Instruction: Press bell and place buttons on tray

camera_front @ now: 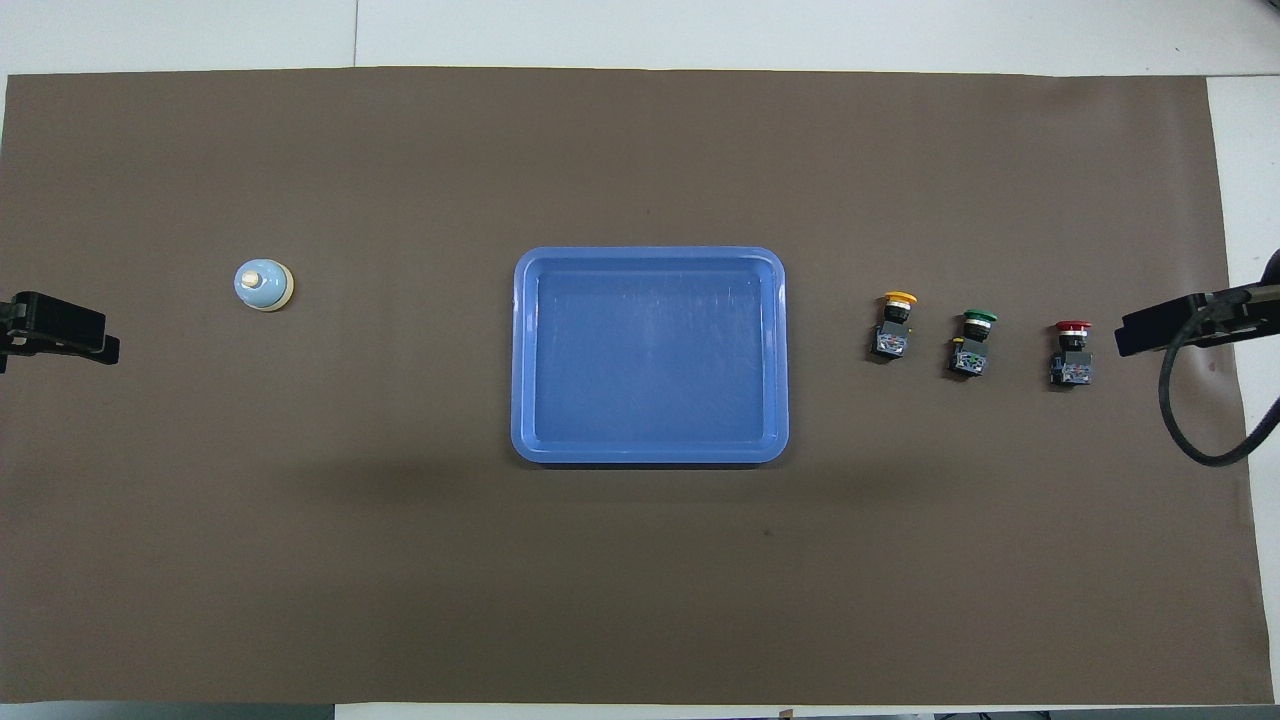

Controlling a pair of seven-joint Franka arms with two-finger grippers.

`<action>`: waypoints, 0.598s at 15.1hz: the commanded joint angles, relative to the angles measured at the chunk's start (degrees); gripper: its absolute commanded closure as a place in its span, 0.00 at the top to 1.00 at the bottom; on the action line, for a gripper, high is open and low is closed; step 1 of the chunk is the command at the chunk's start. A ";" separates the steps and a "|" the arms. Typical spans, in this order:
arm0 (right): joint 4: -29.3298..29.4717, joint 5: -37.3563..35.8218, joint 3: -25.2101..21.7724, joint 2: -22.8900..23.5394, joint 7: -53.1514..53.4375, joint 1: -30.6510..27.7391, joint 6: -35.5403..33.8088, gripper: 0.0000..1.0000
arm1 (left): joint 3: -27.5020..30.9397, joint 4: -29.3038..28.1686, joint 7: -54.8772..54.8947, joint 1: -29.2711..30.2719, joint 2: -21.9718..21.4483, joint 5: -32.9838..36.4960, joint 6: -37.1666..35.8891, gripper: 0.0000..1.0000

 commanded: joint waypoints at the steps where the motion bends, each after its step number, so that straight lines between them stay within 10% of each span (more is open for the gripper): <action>1: -1.08 -0.54 0.03 -0.99 -0.76 -0.38 -0.20 1.00 | 0.52 -1.40 0.09 -0.47 -1.42 -0.11 -0.63 1.00; 9: -1.08 -0.54 0.03 -0.99 -0.76 -0.38 -0.20 1.00 | 0.26 -2.11 -0.17 -1.35 -1.68 -0.11 0.78 1.00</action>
